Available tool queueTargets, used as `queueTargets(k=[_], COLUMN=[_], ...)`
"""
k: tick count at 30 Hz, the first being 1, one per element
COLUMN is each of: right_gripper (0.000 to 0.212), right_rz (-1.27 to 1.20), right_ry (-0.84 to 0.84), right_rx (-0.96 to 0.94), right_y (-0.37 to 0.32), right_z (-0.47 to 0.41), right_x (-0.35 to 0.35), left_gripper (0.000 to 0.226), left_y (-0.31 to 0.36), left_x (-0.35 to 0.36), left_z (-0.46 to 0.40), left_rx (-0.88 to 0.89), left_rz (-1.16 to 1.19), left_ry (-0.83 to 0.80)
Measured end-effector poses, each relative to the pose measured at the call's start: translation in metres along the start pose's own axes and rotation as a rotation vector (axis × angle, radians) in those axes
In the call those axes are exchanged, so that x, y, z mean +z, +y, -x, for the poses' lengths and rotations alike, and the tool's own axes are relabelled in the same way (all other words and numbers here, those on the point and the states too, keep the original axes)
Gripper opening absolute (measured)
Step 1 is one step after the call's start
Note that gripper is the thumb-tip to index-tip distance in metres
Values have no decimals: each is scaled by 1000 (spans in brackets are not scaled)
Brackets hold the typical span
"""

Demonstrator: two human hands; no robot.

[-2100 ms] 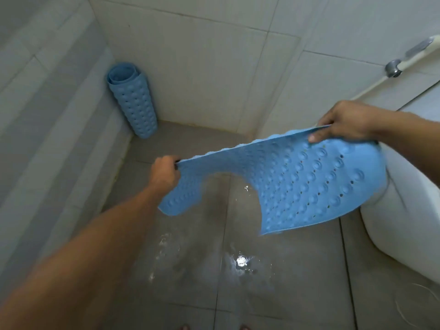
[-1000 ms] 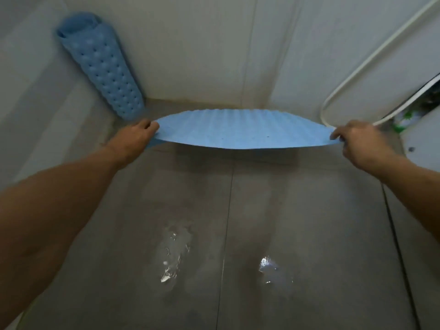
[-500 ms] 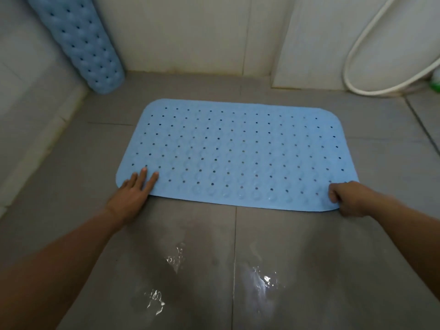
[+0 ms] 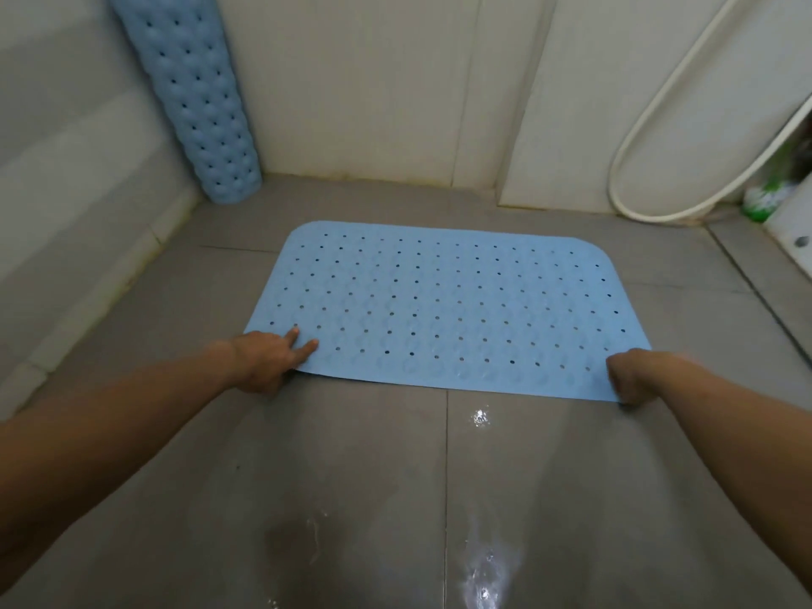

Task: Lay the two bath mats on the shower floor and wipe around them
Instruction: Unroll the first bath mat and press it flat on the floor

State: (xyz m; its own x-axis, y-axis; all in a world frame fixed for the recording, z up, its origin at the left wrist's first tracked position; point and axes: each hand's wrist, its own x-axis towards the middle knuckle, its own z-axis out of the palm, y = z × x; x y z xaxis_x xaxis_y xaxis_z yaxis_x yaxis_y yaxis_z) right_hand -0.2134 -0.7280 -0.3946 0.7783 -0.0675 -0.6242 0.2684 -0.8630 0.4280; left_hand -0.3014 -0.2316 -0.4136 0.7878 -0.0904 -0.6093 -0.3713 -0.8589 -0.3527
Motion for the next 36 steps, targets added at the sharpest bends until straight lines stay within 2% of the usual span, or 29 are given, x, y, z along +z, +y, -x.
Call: queueTargets(k=[3, 6, 11, 14, 17, 23, 29, 33, 36], right_gripper=[12, 12, 39, 44, 46, 51, 54, 59, 62], right_rz=[7, -148, -445, -602, -659, -714, -723, -869, -780], right_ry=[-74, -144, 245, 407, 575, 799, 875, 780, 811], right_rx=[21, -22, -190, -275, -322, -300, -227, -141, -95], right_y=[-18, -45, -112, -155, -193, -246, -257, -257, -260], right_z=[3, -1, -23, -47, -76, -146, -179, -177, -174], right_x=[-27, -75, -131, -151, -168, -179, -167, -172, -174], left_gripper=[70, 63, 53, 56, 62, 70, 75, 76, 77], left_y=[-18, -38, -51, -51, -51, -39, -40, -37, -37], left_x=[-15, -31, -52, -60, -66, -67, -57, -54, -55], left_z=[-2, -19, -68, -101, -138, -210, -243, -242, -242], left_rx=[28, -10, -153, -172, -198, -248, -269, -258, -276], left_rz=[50, 175, 528, 515, 557, 619, 763, 742, 700], left_ry=[53, 209, 443, 531, 572, 639, 677, 715, 705])
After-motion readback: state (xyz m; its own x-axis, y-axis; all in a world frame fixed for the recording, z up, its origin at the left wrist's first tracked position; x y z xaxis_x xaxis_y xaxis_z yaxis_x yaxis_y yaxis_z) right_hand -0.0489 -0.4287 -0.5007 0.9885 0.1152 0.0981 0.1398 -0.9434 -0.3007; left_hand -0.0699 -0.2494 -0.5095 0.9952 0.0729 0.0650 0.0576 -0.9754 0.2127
